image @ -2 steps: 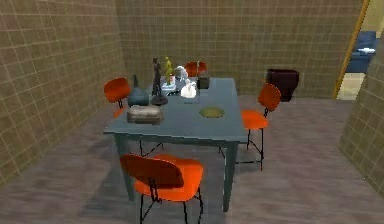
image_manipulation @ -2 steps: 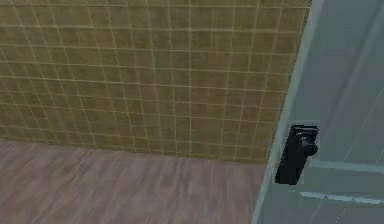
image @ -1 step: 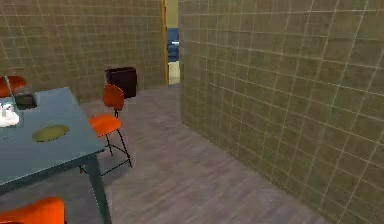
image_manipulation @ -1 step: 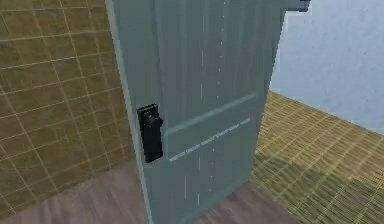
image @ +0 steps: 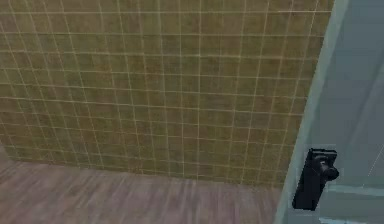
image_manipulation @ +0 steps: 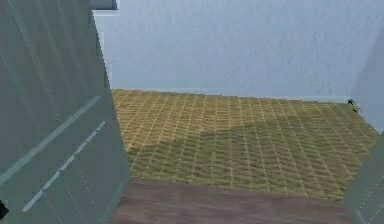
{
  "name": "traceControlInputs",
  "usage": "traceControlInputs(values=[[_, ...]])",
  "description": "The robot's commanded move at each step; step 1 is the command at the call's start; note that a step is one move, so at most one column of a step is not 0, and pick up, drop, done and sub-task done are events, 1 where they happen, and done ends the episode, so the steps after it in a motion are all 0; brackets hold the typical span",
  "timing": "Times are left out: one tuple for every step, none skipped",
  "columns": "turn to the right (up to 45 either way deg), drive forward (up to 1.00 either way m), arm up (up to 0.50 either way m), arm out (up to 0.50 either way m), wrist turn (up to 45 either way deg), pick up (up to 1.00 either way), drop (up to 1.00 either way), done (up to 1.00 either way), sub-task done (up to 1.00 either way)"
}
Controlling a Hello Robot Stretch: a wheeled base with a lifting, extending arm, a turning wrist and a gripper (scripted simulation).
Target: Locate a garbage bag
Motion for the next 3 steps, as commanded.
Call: traceControlInputs(values=[[36.0,0.0,0.0,0.0,0.0,0.0,0.0,0.0,0.0],[3.0,0.0,0.0,0.0,0.0,0.0,0.0,0.0,0.0],[0.0,0.15,0.0,0.0,0.0,0.0,0.0,0.0,0.0]])
